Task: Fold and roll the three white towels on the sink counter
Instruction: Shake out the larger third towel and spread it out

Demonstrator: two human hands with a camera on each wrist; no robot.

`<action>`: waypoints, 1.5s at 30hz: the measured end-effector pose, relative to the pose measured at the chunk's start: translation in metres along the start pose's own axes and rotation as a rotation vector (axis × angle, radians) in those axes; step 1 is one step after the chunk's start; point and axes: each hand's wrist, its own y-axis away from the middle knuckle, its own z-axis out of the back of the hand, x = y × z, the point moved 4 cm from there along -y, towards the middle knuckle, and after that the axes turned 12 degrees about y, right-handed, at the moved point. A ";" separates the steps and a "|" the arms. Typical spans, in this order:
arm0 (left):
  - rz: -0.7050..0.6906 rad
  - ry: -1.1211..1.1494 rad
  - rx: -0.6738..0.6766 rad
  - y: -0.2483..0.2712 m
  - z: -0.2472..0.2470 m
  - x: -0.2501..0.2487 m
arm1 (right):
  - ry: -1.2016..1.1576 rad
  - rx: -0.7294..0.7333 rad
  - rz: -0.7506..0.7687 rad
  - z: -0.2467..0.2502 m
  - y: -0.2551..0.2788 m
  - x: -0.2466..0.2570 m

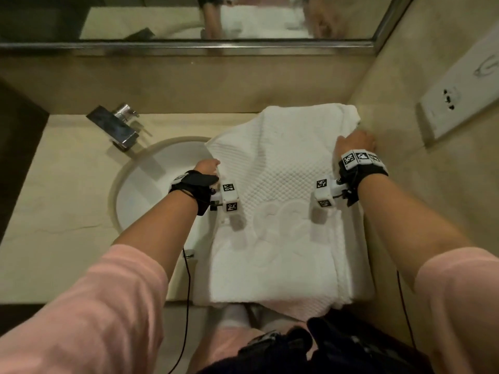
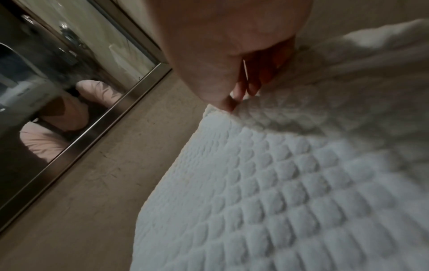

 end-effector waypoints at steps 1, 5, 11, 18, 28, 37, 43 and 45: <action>0.000 -0.017 -0.007 -0.007 0.000 -0.005 | -0.008 -0.011 -0.016 0.001 -0.004 0.003; -0.121 -0.196 -0.091 -0.035 0.002 -0.038 | -0.080 -0.029 -0.075 0.009 -0.013 0.014; -0.212 -0.548 -0.113 -0.077 -0.001 -0.073 | -0.098 -0.062 0.015 0.019 -0.032 0.023; -0.415 -0.897 -0.128 -0.096 -0.005 -0.072 | -0.024 0.097 -0.078 0.023 -0.048 0.041; -0.727 -0.997 -0.275 -0.076 -0.007 -0.090 | -0.353 -0.220 0.006 0.032 -0.062 0.046; -0.953 -0.657 -0.499 -0.032 0.010 -0.179 | -0.574 -0.505 0.140 0.042 -0.064 0.052; -0.995 -0.518 -0.532 -0.038 0.012 -0.187 | -0.608 -0.571 0.184 0.054 -0.062 0.058; -1.035 -0.500 -0.530 -0.041 0.013 -0.190 | -0.627 -0.591 0.203 0.054 -0.064 0.061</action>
